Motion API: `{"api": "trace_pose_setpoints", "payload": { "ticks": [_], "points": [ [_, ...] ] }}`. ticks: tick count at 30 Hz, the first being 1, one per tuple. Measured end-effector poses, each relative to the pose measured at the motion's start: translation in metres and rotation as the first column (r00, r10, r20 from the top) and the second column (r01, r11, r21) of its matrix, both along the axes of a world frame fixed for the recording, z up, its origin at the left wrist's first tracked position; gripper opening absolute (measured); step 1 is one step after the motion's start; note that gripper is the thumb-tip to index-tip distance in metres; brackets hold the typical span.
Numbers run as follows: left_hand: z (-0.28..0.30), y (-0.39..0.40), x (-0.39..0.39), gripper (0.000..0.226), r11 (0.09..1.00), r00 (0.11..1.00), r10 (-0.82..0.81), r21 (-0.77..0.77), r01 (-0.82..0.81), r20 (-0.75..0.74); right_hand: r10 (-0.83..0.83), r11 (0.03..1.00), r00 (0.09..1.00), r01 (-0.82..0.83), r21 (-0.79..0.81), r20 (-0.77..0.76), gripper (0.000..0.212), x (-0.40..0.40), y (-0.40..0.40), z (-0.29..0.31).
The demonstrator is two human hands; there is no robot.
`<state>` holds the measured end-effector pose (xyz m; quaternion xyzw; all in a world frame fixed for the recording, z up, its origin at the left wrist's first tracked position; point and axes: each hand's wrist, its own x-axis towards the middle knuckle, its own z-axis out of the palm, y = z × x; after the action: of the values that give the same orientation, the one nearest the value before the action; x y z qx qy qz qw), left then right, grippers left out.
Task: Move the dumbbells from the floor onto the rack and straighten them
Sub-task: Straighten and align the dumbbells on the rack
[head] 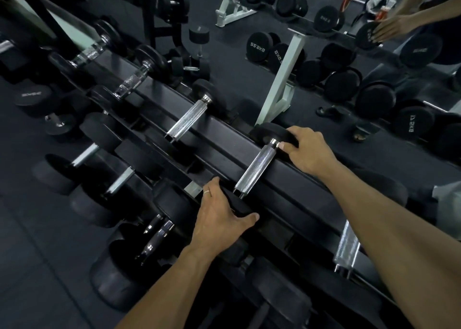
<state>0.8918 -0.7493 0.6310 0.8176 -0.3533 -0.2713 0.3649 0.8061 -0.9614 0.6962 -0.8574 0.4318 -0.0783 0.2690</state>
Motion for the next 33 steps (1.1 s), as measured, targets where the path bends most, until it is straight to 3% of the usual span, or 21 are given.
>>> {"api": "trace_pose_setpoints", "payload": {
  "ticks": [16,22,28,33],
  "points": [
    [-0.005,0.003,0.005,0.119,0.999,0.999,-0.033,-0.016,0.033,-0.014,-0.070,0.998,0.996,0.069,-0.012,-0.049,0.016,0.002,0.010,0.006],
    [0.007,0.003,0.000,0.126,0.998,0.995,-0.028,0.060,0.022,0.098,-0.005,0.996,0.973,-0.015,-0.084,-0.229,0.043,-0.012,0.024,0.024],
    [0.029,0.001,-0.043,0.099,0.997,0.941,-0.038,-0.049,0.058,0.337,0.022,0.978,0.942,-0.089,-0.187,-0.335,0.052,-0.063,0.031,0.044],
    [0.032,0.004,-0.103,0.092,0.985,0.930,-0.150,-0.027,0.169,0.335,-0.022,0.978,0.950,-0.044,-0.206,-0.311,0.059,-0.119,0.032,0.056]
  ]
}}
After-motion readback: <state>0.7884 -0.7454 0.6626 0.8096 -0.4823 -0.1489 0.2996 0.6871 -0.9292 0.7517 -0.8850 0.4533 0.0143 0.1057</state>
